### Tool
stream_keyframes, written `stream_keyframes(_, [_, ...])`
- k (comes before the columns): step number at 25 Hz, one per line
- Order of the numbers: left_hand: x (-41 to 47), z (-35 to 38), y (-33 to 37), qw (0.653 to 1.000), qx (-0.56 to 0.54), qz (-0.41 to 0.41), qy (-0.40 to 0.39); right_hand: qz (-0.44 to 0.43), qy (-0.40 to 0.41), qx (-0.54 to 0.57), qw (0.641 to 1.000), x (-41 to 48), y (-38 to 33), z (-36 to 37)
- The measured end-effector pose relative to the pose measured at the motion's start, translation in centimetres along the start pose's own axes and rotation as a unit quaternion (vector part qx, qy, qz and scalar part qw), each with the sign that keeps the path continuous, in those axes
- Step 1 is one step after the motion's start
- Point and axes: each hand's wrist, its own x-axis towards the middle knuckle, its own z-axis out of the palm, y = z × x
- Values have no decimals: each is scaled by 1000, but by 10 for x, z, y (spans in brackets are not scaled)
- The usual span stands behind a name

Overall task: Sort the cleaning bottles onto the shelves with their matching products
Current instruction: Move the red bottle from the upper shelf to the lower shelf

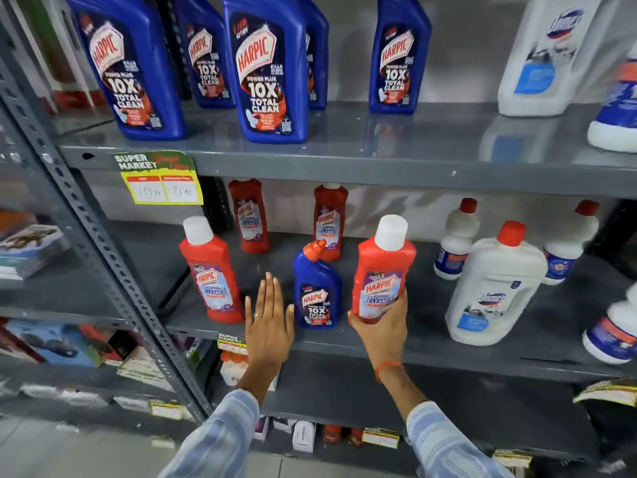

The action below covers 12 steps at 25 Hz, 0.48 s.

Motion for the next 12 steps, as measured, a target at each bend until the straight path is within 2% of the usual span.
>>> stream_keyframes(5, [-1,40,-16,997,2,-34,-68,32,1,-35,999,26,35,18])
stream_keyframes(12, [1,53,-23,995,1,-11,-99,33,15,-52,998,21,44,27])
